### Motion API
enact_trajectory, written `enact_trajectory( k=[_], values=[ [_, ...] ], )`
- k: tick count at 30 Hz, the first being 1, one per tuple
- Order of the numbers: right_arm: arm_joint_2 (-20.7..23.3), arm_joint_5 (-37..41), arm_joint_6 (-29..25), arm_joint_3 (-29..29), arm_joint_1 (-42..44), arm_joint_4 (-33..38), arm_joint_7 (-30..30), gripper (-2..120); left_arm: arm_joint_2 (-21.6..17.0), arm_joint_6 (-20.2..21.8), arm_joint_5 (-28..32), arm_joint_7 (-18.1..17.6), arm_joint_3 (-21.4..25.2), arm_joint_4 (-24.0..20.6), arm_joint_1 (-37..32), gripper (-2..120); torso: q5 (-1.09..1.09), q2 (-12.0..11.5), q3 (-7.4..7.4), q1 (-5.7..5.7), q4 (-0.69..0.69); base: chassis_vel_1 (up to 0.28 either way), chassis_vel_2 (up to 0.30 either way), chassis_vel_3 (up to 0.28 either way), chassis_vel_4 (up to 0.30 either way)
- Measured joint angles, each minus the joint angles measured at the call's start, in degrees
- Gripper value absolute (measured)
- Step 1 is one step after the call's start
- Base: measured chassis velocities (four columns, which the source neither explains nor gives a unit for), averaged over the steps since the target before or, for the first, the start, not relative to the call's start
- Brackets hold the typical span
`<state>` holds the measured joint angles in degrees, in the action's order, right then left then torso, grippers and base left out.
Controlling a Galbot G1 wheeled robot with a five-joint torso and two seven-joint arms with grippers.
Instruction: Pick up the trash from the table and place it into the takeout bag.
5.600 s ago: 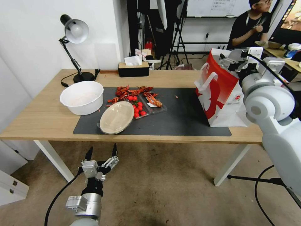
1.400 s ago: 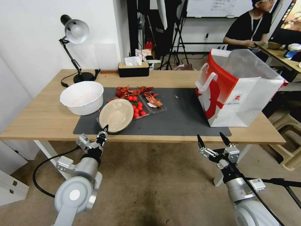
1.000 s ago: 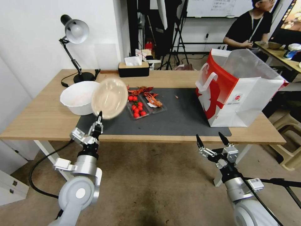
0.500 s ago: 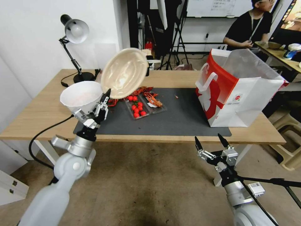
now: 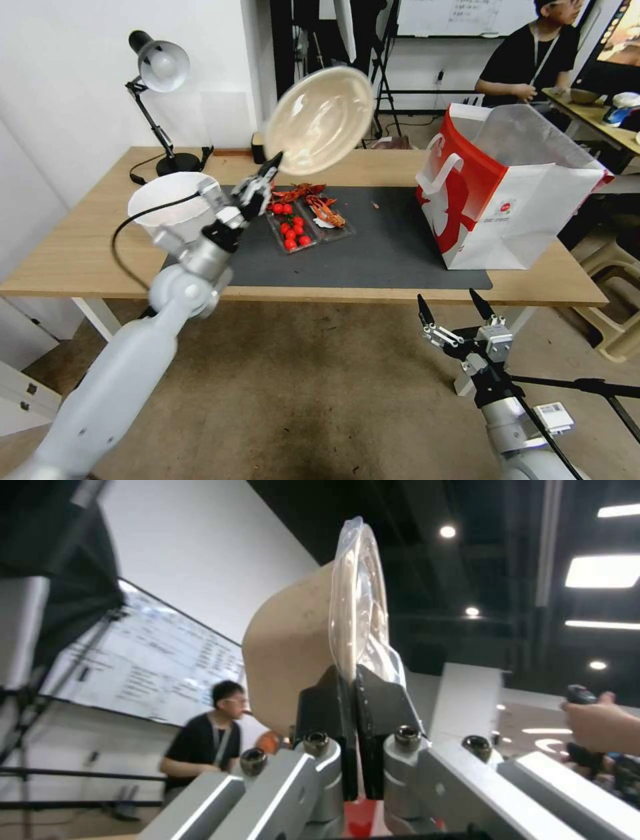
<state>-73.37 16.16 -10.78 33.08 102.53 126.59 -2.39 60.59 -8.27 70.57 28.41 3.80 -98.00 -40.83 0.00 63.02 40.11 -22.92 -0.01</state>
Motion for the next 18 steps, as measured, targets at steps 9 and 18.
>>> enact_trajectory(
  k=[9, 18],
  values=[
    [-1.5, -1.4, 0.3, 0.0, 1.4, 1.8, 0.0, 100, 5.7, 0.2, 0.0, -0.8, -10.0, 6.5, 11.8, 0, 0.00, 0.0, 0.00, 0.00, 0.01, 0.000, 0.000, 0.000, 0.000],
    [-3.1, -2.8, 0.1, 0.4, 2.8, 2.6, -0.1, 100, 10.4, 0.4, -2.3, -1.0, -18.2, 13.1, 24.1, 0, 0.02, 0.0, 0.00, 0.00, 0.00, 0.000, 0.000, 0.000, 0.000]
  ],
)
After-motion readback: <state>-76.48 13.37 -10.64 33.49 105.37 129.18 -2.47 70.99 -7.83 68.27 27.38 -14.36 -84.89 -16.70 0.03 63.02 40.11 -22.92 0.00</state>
